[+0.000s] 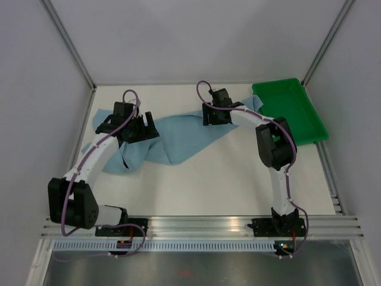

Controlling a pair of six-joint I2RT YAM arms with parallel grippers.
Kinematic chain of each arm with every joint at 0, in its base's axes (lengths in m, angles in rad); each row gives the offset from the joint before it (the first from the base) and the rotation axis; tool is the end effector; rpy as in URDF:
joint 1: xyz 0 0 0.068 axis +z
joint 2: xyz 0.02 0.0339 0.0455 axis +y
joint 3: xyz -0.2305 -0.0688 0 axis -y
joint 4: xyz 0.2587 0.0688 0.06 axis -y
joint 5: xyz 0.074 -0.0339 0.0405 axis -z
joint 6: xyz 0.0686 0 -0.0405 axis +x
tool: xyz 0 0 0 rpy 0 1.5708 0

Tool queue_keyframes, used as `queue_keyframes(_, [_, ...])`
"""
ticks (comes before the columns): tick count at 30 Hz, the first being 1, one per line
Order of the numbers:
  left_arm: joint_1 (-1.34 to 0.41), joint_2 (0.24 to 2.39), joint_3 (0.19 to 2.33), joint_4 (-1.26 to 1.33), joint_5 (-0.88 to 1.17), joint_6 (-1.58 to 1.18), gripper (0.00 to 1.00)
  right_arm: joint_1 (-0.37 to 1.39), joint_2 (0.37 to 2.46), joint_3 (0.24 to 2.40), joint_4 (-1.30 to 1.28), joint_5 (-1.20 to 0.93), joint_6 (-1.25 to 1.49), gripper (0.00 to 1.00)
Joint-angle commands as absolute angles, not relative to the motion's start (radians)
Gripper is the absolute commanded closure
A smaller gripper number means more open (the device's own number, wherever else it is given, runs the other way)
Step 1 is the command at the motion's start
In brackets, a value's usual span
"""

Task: Fold and stack the trousers
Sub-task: Flatten the trousers out

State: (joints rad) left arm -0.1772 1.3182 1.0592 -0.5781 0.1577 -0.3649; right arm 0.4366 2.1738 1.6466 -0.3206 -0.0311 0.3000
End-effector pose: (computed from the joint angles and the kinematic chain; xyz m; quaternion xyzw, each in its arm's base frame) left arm 0.3158 -0.0675 0.2232 -0.0591 0.9291 -0.1666 0.3248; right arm 0.4511 0.2129 0.1181 -0.0693 0.9327 0.1409 0.3247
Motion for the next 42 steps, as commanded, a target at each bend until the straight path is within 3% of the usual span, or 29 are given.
queue_keyframes(1, [-0.202,1.432,1.109,-0.405,0.15,-0.393,0.16,0.408,2.2,1.617,-0.359,-0.006,0.301,0.31])
queue_keyframes(7, [-0.245,1.551,1.173,-0.402,0.13,-0.367,0.17,0.414,2.197,1.496,-0.367,0.081,0.313,0.56])
queue_keyframes(8, [-0.247,1.551,1.173,-0.4,0.129,-0.359,0.17,0.416,2.189,1.476,-0.367,0.086,0.311,0.62])
queue_keyframes(9, [-0.247,1.552,1.175,-0.406,0.126,-0.351,0.17,0.417,2.184,1.444,-0.368,0.093,0.31,0.77])
queue_keyframes(13, [-0.245,1.537,1.193,-0.454,0.068,-0.322,0.17,0.426,2.131,1.344,-0.396,0.106,0.311,0.99])
queue_keyframes(25, [-0.232,1.417,1.279,-0.693,-0.178,-0.37,0.1,0.426,1.726,0.815,-0.449,0.166,0.44,1.0])
queue_keyframes(30, [-0.135,1.408,1.264,-0.759,-0.204,-0.373,0.09,0.43,1.553,0.661,-0.437,0.054,0.575,1.0])
queue_keyframes(35, [-0.072,1.422,1.255,-0.749,-0.143,-0.278,0.11,0.431,1.454,0.708,-0.509,0.069,0.533,0.95])
queue_keyframes(39, [-0.072,1.454,1.243,-0.79,-0.173,-0.242,0.13,0.431,1.453,0.906,-0.546,0.083,0.46,0.74])
queue_keyframes(42, [-0.052,1.433,1.195,-0.808,-0.221,-0.268,0.14,0.431,1.468,1.049,-0.526,0.006,0.448,0.68])
